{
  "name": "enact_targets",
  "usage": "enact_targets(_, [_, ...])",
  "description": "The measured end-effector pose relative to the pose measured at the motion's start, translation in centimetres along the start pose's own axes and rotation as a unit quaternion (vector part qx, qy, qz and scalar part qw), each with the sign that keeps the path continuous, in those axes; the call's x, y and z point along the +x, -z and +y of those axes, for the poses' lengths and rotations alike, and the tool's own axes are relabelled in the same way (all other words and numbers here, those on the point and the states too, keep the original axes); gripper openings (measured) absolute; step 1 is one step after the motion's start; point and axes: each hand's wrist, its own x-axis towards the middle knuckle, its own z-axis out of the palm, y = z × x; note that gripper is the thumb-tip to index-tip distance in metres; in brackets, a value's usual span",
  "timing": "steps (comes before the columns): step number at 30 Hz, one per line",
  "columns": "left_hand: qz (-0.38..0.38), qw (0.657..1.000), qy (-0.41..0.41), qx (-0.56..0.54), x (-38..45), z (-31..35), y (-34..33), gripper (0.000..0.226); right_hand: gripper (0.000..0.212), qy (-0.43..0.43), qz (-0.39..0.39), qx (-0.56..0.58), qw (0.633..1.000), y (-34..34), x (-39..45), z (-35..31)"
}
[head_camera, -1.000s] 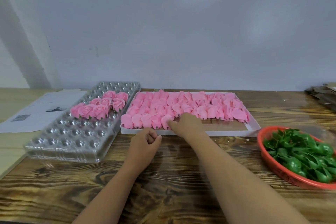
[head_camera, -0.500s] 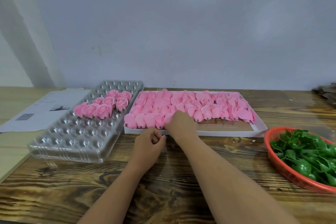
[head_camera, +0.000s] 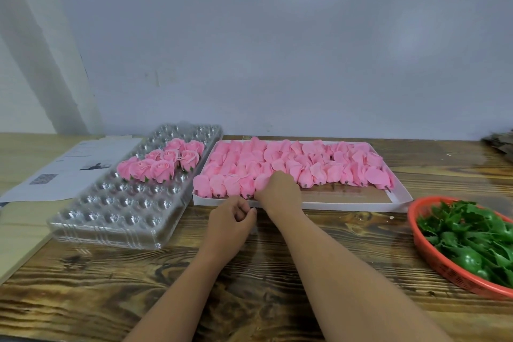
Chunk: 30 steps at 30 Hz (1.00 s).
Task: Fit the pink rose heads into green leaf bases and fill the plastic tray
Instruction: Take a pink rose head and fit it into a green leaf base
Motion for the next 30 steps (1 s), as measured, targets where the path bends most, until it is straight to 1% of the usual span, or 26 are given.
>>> enact_targets(5, [0.006,1.000,-0.001,-0.007,0.1,-0.1,0.0,0.016,0.021,-0.016,-0.001,0.042,0.999,-0.1,0.7,0.6])
enact_targets(8, [0.005,1.000,-0.003,-0.005,0.2,-0.2,0.0,0.016,0.037,-0.024,-0.007,0.076,0.997,0.7,1.1,1.3])
enact_targets(10, [0.003,1.000,-0.004,-0.002,0.2,-0.2,0.0,0.016,0.041,-0.030,-0.023,0.092,0.995,1.9,1.1,1.6])
enact_targets(12, [0.002,1.000,-0.003,0.002,0.2,-0.3,0.1,0.016,0.044,-0.020,-0.045,0.109,0.993,3.5,0.9,2.0])
enact_targets(14, [0.002,1.000,-0.002,0.003,0.3,-0.5,0.1,0.015,0.046,-0.001,-0.055,0.166,0.985,5.1,0.3,2.6])
enact_targets(17, [-0.008,1.000,0.003,0.004,0.3,-0.5,0.2,0.015,0.034,0.021,-0.076,0.305,0.949,6.8,-1.8,3.9])
enact_targets(19, [-0.031,0.999,0.011,-0.032,0.2,0.2,0.2,0.013,0.030,0.037,-0.099,0.368,0.924,7.3,-3.3,5.0])
enact_targets(20, [-0.053,0.996,0.022,-0.072,0.1,0.7,0.2,0.013,0.028,0.042,-0.113,0.399,0.909,7.3,-4.1,5.5])
enact_targets(21, [-0.086,0.990,0.031,-0.109,0.0,1.4,0.2,0.019,0.025,0.046,-0.126,0.427,0.894,7.3,-4.8,5.8])
enact_targets(23, [-0.173,0.973,0.030,-0.150,-0.4,2.5,-0.3,0.037,0.012,0.060,-0.149,0.468,0.869,7.2,-6.2,6.0])
enact_targets(24, [-0.207,0.963,0.031,-0.167,-0.6,3.1,-0.7,0.043,0.010,0.068,-0.160,0.480,0.860,7.0,-6.8,6.1])
enact_targets(26, [-0.244,0.945,0.047,-0.214,-0.8,3.8,-1.4,0.063,0.014,0.077,-0.187,0.499,0.842,6.7,-7.7,6.2])
enact_targets(27, [-0.258,0.937,0.049,-0.231,-0.9,4.0,-1.7,0.069,0.016,0.076,-0.203,0.513,0.831,6.6,-8.0,6.3])
enact_targets(30, [-0.281,0.925,0.035,-0.253,-0.8,4.6,-1.7,0.062,0.028,0.053,-0.266,0.561,0.782,6.4,-8.2,6.8])
